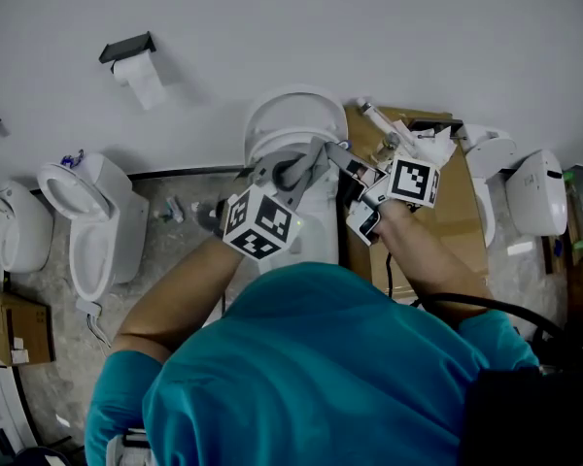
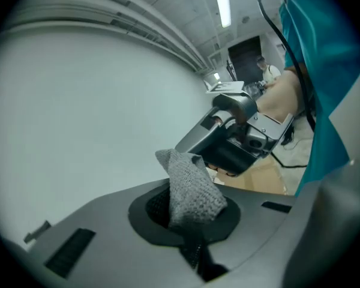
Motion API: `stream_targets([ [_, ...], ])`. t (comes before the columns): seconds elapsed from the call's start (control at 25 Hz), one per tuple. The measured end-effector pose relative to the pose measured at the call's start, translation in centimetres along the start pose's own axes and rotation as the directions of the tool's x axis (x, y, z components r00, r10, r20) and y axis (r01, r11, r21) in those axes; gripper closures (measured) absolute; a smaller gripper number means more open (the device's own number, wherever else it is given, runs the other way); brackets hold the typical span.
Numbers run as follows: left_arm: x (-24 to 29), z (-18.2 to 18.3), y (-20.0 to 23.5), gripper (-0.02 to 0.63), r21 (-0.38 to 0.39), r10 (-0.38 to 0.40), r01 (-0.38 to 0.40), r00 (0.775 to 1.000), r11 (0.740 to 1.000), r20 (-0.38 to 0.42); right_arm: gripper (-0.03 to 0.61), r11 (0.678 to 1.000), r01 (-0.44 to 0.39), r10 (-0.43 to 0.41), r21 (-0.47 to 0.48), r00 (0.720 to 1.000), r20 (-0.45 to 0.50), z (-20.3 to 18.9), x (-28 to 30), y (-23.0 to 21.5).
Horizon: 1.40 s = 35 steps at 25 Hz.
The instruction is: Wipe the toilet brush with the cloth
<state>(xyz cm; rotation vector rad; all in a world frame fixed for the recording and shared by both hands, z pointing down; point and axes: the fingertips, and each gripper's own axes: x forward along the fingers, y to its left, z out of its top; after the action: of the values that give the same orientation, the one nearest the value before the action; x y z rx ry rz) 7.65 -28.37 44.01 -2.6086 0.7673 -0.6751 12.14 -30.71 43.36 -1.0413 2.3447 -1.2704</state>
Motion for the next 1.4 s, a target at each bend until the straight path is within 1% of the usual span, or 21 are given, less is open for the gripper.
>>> stream_targets([
  [0.08, 0.3, 0.8, 1.2, 0.601, 0.104, 0.041, -0.041, 0.999, 0.994, 0.003, 0.515, 0.999, -0.008, 0.008, -0.032, 1.000, 0.003, 1.5, 1.0, 1.0],
  [0.12, 0.4, 1.3, 2.0, 0.601, 0.157, 0.062, -0.062, 0.998, 0.986, 0.009, 0.516, 0.997, -0.026, 0.027, -0.066, 1.000, 0.001, 2.4, 1.6, 1.9],
  [0.2, 0.5, 2.7, 3.8, 0.601, 0.262, 0.104, -0.107, 0.994, 0.959, 0.025, 0.516, 0.984, -0.056, 0.054, -0.170, 0.998, -0.016, 4.5, 2.9, 4.1],
  [0.32, 0.2, 5.6, 6.8, 0.601, 0.367, 0.160, -0.173, 0.985, 0.914, 0.066, 0.515, 0.933, -0.067, 0.048, -0.354, 0.997, -0.061, 7.8, 4.3, 7.5],
  [0.4, -0.3, 7.7, 8.6, 0.601, 0.404, 0.181, -0.207, 0.978, 0.891, 0.102, 0.515, 0.907, -0.068, 0.032, -0.415, 0.995, -0.093, 9.7, 5.0, 9.1],
  [0.44, -0.4, 8.7, 9.4, 0.601, 0.409, 0.189, -0.222, 0.975, 0.885, 0.121, 0.515, 0.901, -0.069, 0.028, -0.429, 0.995, -0.101, 10.7, 5.3, 9.9],
  [0.56, -0.3, 10.9, 11.7, 0.601, 0.399, 0.195, -0.241, 0.969, 0.885, 0.151, 0.516, 0.890, -0.093, 0.047, -0.446, 0.992, -0.113, 12.9, 6.3, 11.9],
  [0.64, 0.2, 12.2, 13.5, 0.601, 0.415, 0.197, -0.244, 0.968, 0.876, 0.153, 0.517, 0.889, -0.110, 0.068, -0.444, 0.992, -0.109, 14.8, 7.1, 13.1],
  [0.72, 0.8, 13.5, 15.5, 0.601, 0.426, 0.196, -0.240, 0.970, 0.872, 0.146, 0.517, 0.884, -0.108, 0.070, -0.455, 0.993, -0.098, 16.9, 7.8, 14.0],
  [0.84, 1.7, 14.9, 18.2, 0.601, 0.422, 0.189, -0.228, 0.973, 0.877, 0.131, 0.517, 0.859, -0.077, 0.044, -0.506, 0.996, -0.078, 19.2, 8.8, 14.9],
  [0.92, 2.0, 15.5, 19.2, 0.601, 0.408, 0.183, -0.224, 0.973, 0.885, 0.137, 0.517, 0.852, -0.061, 0.038, -0.520, 0.998, -0.055, 20.2, 9.0, 15.2],
  [1.04, 2.0, 16.1, 19.4, 0.601, 0.407, 0.188, -0.233, 0.971, 0.883, 0.147, 0.517, 0.868, -0.064, 0.063, -0.492, 0.998, -0.019, 20.8, 8.7, 15.3],
  [1.16, 2.1, 16.1, 19.0, 0.601, 0.413, 0.184, -0.227, 0.973, 0.882, 0.141, 0.517, 0.881, -0.073, 0.083, -0.468, 0.997, 0.001, 20.7, 8.3, 15.1],
  [1.4, 1.4, 16.2, 18.5, 0.601, 0.399, 0.187, -0.232, 0.971, 0.887, 0.148, 0.517, 0.883, -0.084, 0.107, -0.462, 0.994, 0.024, 20.6, 7.5, 15.8],
])
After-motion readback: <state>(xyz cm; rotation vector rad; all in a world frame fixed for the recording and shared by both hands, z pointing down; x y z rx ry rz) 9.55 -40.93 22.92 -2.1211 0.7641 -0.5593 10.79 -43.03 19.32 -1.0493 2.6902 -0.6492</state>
